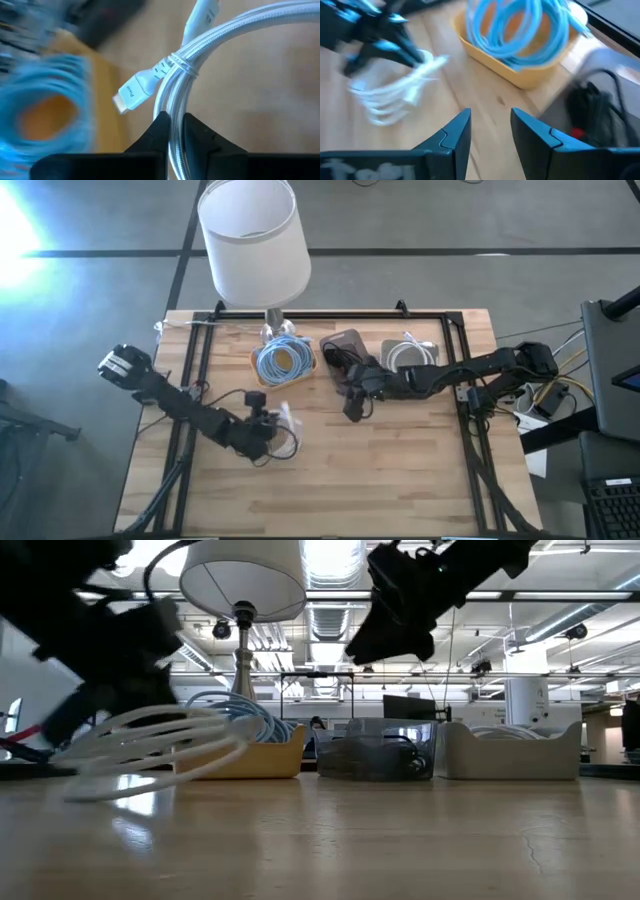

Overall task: Pick & Place USB Port
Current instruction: Put the white charger cable into the gray bin

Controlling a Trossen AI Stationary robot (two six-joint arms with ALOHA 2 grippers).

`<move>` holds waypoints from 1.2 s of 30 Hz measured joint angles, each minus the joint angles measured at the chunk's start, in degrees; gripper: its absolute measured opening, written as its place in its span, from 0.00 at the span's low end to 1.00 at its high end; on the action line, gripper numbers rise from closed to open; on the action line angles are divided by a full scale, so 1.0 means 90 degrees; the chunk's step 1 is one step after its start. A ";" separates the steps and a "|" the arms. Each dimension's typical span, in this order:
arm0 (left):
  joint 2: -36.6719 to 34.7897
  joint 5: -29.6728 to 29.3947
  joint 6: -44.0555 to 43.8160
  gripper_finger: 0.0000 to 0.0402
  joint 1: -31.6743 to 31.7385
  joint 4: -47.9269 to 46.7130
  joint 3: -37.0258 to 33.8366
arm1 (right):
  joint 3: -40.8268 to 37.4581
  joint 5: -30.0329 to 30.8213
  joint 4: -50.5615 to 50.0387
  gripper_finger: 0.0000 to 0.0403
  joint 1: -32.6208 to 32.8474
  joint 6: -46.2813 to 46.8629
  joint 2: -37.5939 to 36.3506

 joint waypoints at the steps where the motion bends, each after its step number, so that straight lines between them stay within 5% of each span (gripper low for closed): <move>1: -0.0002 -0.0234 0.0221 0.09 0.0110 0.0017 0.0078 | 0.0000 -0.0062 0.0134 0.33 -0.0002 0.0000 0.0005; 9: -0.0007 -0.1115 0.1636 0.10 0.0828 0.0327 0.0768 | 0.0000 -0.0240 0.0339 0.31 0.0005 0.0066 0.0012; 17: -0.0012 -0.2364 0.2519 0.10 0.1071 0.1696 0.1106 | 0.0000 -0.0245 0.0343 0.28 0.0025 0.0535 0.0012; 36: -0.0014 -0.2422 0.3315 0.10 0.1262 0.2816 0.1134 | -0.0002 -0.0239 0.0877 0.22 0.0294 0.1302 0.0017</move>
